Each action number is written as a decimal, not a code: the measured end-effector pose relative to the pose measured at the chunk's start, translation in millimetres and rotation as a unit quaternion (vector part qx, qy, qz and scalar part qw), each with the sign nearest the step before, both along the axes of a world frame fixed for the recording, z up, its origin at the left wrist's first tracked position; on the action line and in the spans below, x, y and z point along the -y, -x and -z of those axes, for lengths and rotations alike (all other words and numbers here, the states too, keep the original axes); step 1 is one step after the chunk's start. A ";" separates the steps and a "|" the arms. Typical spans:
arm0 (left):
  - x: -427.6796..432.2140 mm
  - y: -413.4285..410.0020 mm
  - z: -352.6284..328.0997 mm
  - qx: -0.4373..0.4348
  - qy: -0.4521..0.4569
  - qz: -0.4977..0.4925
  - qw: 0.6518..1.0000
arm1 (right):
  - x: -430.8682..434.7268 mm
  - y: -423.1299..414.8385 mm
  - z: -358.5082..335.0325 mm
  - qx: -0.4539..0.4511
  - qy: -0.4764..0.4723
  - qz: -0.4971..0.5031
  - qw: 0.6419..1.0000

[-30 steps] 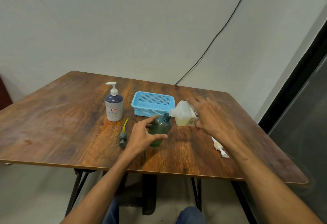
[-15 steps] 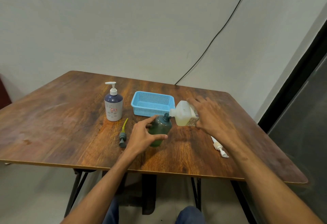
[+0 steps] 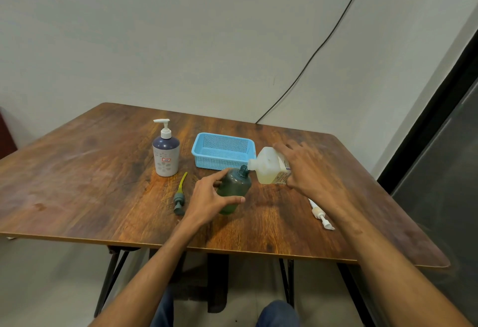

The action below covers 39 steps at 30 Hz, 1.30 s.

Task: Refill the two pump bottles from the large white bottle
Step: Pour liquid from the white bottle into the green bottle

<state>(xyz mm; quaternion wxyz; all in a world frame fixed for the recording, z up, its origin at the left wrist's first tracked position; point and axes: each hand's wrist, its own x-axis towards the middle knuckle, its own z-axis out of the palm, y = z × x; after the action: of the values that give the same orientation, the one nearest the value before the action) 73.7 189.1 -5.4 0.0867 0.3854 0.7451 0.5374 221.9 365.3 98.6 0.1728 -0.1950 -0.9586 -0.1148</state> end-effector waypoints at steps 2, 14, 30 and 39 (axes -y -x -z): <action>-0.4 0.2 -0.5 -0.001 -0.002 0.001 1.000 | 0.2 0.1 -0.6 0.000 0.003 0.003 1.000; 0.0 -1.8 -2.0 0.009 -0.004 0.005 1.000 | 1.1 -0.4 -0.4 0.003 0.002 0.005 1.000; -0.9 -0.6 -1.3 0.004 -0.006 0.001 1.000 | -0.4 -0.3 -2.1 -0.001 0.012 0.004 1.000; -0.6 -1.1 -1.2 0.006 -0.005 0.005 1.000 | 0.8 -2.5 -3.1 0.002 0.010 0.003 1.000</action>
<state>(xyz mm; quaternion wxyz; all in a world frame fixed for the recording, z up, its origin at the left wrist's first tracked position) 74.8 189.7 -4.2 0.0919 0.3860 0.7402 0.5429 224.4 364.6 101.7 0.1684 -0.1991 -0.9595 -0.1062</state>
